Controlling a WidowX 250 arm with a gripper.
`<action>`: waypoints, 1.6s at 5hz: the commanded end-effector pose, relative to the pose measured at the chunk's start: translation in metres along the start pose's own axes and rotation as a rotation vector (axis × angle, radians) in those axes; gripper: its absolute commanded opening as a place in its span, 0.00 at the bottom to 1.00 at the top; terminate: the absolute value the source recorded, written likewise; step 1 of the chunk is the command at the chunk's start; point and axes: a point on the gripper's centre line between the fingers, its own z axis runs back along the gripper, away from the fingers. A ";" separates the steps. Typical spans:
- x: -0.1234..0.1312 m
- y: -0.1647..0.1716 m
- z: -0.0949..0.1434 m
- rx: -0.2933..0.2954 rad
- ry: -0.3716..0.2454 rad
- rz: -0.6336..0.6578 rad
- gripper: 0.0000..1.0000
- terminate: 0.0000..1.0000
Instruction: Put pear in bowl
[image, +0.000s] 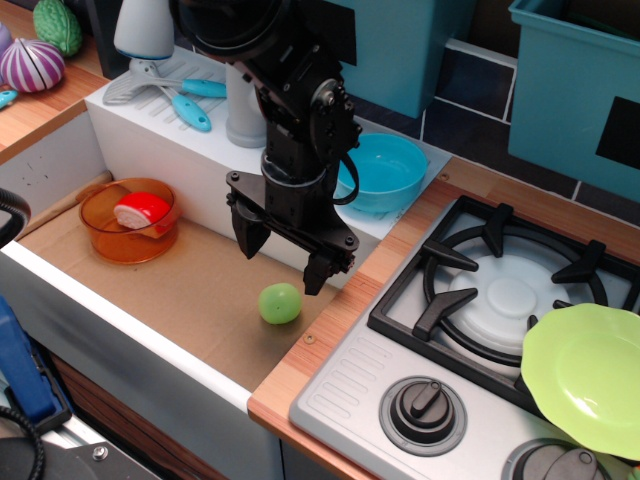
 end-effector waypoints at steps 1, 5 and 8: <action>0.000 0.000 0.000 0.000 0.000 0.000 1.00 0.00; -0.006 0.015 -0.033 -0.052 -0.064 -0.018 1.00 0.00; -0.004 0.017 -0.056 -0.110 -0.121 0.022 1.00 0.00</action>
